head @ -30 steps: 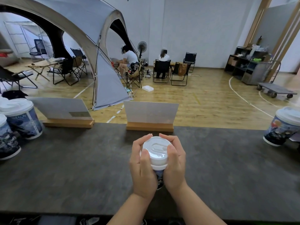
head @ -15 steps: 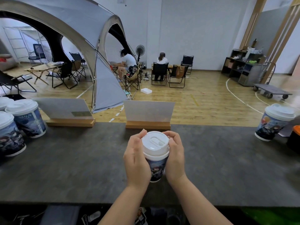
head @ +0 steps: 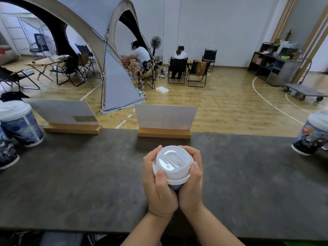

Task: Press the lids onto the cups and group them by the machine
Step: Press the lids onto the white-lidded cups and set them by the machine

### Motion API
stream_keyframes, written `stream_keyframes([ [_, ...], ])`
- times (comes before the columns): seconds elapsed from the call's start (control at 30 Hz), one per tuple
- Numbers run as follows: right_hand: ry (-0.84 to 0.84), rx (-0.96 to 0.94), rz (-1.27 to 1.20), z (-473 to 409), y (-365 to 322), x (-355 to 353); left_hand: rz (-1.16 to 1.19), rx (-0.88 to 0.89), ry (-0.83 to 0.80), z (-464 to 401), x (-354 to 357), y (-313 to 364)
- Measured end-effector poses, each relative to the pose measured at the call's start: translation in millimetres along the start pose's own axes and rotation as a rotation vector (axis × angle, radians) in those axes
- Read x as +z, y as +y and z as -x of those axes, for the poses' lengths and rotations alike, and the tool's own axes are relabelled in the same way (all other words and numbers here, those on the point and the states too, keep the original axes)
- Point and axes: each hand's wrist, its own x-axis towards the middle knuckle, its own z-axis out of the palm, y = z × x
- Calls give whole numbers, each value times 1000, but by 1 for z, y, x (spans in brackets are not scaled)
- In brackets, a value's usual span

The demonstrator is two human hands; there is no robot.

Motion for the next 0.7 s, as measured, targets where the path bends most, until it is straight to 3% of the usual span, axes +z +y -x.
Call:
stream_keyframes([
  [0.4,-155,71,62,-22,-10,-13,-131,-57,-75,9,-9,22],
  [0.53,-100,124,57,-21,-21,-20,-123,-166,16,-4,-9,27],
  [0.7,-90,147,-40,-2,-19,-9,-69,-162,-48,-7,2,25],
])
